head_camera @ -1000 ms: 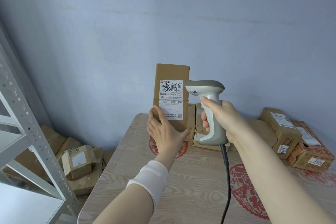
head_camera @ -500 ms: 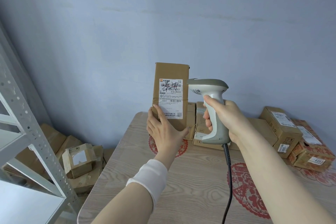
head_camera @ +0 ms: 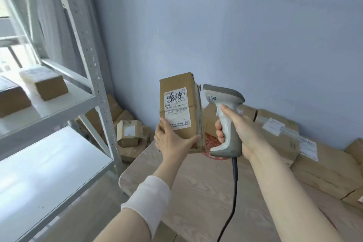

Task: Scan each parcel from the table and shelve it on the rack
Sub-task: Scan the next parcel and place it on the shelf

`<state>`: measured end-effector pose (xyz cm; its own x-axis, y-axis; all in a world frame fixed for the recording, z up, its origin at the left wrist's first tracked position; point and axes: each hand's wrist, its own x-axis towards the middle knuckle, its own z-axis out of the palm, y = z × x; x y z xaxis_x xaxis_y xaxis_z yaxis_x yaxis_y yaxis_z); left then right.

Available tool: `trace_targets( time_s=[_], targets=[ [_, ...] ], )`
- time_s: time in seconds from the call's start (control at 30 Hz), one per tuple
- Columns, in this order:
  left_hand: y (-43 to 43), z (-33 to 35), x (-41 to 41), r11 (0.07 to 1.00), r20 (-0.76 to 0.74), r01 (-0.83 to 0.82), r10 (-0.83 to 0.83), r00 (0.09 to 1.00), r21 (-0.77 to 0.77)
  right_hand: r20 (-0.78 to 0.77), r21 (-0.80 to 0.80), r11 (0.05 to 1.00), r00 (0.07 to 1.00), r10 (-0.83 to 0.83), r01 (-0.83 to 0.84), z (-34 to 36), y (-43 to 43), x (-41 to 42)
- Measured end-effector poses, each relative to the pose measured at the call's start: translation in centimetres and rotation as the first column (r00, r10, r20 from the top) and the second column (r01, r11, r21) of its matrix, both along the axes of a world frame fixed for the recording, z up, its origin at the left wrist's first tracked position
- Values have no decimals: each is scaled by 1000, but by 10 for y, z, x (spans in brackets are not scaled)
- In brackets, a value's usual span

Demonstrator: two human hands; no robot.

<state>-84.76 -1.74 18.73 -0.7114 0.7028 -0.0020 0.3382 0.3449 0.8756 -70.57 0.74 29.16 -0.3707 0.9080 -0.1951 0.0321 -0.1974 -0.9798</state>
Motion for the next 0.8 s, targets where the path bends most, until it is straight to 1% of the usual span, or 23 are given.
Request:
trace_targets(
  time_s=[0.07,0.17,0.23,0.33,0.57,0.63,0.8],
  targets=[
    [-22,-6,-15,997,39,-77,77,996,-13,-18,-44,993,994,110,-111,-8,-5,-18],
    [-65,-11,-39,976,67,-218,217,974,1,-35,-97,955,960,279,-281,-18,-23,-48],
    [-99,-10,-58,949,39,-314,314,949,5,-45,-112,919,926,376,-379,-23,-42,-73],
    [-155,-5,-87,894,-14,-449,449,894,-4,-110,-133,844,854,509,-520,-25,-76,-113],
    [-316,11,-142,725,-9,-689,689,725,24,-168,-111,660,669,724,-743,-17,-191,-203],
    [-373,15,-154,670,-1,-741,742,671,36,-198,-114,602,611,766,-791,-13,-238,-229],
    [-534,23,-186,509,21,-859,860,510,56,-203,-107,482,494,845,-869,-3,-374,-284]
  ],
)
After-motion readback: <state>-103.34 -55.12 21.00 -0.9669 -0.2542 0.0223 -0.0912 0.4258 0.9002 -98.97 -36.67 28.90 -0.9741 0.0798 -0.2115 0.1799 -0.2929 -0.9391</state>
